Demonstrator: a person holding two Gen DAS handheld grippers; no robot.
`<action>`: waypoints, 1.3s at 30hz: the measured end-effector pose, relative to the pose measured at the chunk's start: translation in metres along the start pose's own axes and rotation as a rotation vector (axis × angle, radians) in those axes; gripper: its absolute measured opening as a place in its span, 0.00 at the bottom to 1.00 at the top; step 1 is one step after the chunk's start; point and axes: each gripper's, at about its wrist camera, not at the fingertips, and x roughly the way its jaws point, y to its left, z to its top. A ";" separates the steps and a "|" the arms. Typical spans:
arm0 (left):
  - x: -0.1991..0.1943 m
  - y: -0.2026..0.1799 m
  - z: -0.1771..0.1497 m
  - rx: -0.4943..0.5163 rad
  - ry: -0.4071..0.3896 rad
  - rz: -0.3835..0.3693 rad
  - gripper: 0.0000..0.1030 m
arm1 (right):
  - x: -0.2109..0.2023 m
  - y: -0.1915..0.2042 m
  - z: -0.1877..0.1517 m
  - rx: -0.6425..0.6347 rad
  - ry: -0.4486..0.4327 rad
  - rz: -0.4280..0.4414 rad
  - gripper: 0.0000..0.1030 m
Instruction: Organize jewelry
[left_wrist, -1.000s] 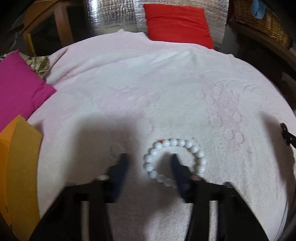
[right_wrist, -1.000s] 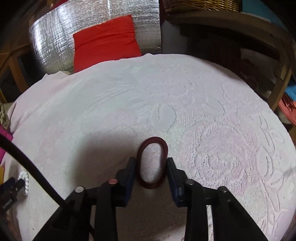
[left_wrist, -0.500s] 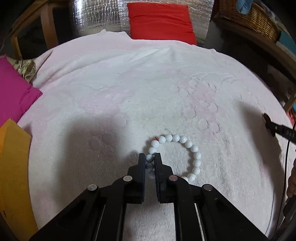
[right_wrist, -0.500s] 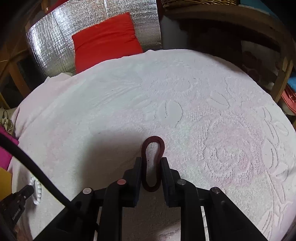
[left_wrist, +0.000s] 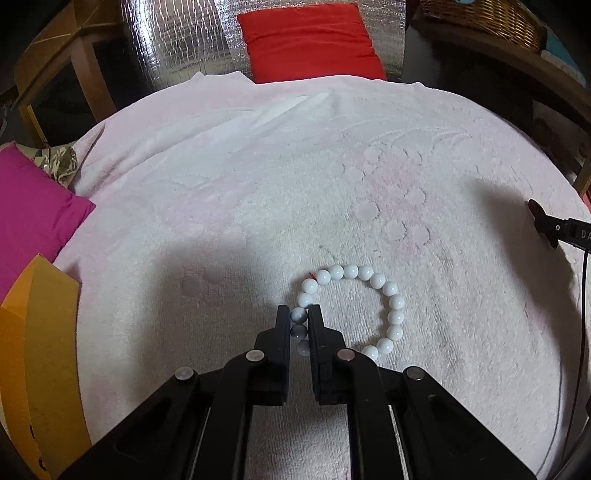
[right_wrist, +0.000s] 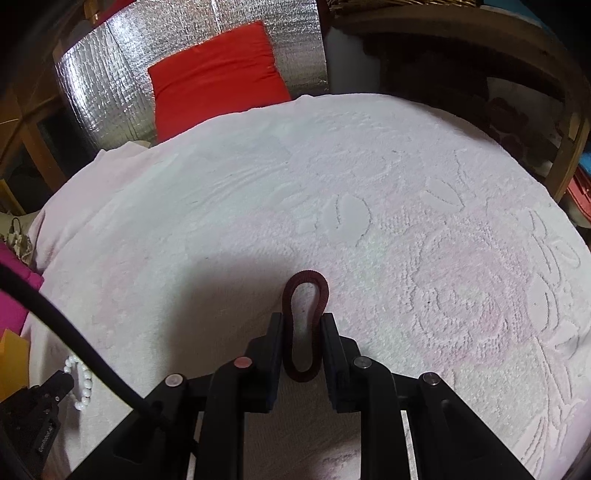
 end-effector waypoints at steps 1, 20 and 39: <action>-0.002 -0.001 -0.001 0.002 0.000 0.001 0.09 | -0.001 0.001 -0.001 0.000 0.003 0.010 0.21; 0.004 -0.008 -0.006 0.048 0.045 0.023 0.37 | -0.007 0.044 -0.023 -0.141 0.112 0.205 0.26; -0.011 0.020 -0.009 -0.003 0.024 -0.060 0.80 | -0.006 0.031 -0.020 -0.183 0.091 0.148 0.36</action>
